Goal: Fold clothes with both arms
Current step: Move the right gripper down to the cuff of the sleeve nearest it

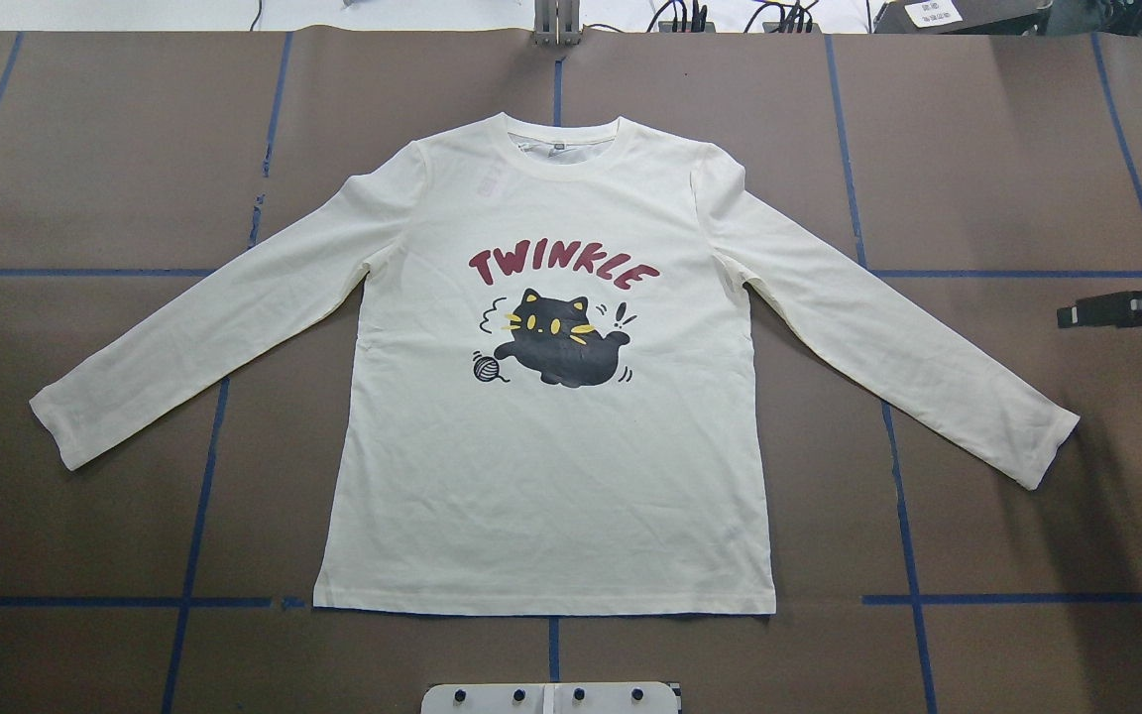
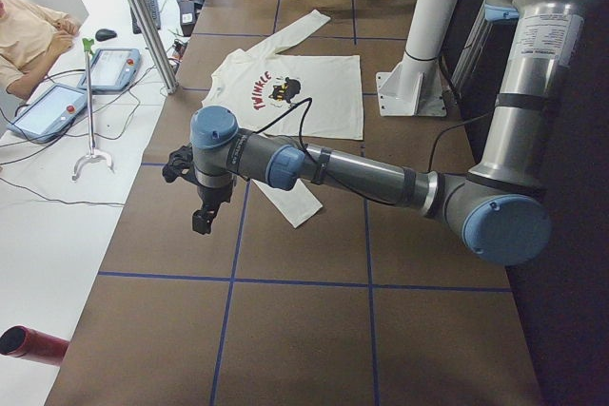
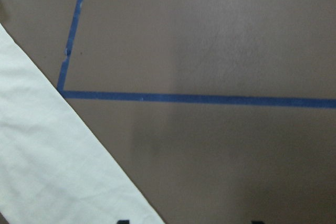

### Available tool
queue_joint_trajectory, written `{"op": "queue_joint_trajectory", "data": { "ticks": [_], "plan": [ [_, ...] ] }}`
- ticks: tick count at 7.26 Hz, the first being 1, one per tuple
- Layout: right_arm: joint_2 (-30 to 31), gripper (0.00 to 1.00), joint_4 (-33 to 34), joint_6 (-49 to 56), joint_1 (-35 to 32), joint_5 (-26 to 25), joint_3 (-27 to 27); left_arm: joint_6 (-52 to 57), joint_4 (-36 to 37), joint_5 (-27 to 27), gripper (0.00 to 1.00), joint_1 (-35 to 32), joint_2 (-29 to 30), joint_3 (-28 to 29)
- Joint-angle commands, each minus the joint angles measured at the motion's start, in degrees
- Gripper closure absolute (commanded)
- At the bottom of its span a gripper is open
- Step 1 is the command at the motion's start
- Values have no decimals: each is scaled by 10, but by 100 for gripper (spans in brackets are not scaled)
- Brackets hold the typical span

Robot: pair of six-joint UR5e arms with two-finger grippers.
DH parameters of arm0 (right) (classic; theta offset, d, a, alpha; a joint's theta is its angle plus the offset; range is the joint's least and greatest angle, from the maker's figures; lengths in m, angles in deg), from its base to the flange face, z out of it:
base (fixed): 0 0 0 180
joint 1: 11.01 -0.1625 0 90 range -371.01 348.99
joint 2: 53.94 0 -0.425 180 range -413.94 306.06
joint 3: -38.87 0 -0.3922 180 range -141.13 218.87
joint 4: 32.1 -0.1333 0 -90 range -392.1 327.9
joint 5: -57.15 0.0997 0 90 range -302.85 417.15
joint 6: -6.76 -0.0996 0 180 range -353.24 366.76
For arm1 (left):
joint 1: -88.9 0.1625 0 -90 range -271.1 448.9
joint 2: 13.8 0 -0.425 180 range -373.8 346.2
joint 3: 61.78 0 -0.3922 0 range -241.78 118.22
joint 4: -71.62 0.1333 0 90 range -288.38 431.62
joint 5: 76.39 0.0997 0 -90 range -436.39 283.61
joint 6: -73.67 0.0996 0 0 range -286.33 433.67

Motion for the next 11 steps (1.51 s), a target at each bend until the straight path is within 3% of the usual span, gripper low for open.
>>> {"op": "queue_joint_trajectory", "data": {
  "ticks": [1, 4, 7, 9, 11],
  "plan": [
    [29, 39, -14, -41, 71, -53, -3, 1, 0, 0, 0, 0, 1, 0],
    [44, 40, -15, -40, 84, -55, -12, 1, 0, 0, 0, 0, 1, 0],
    [50, 49, -15, -41, 100, -67, -12, 1, 0, 0, 0, 0, 1, 0],
    [50, 67, -15, -41, 107, -82, -12, 1, 0, 0, 0, 0, 1, 0],
    [49, 99, -15, -40, 110, -87, -16, 1, 0, 0, 0, 0, 1, 0]
  ]
}}
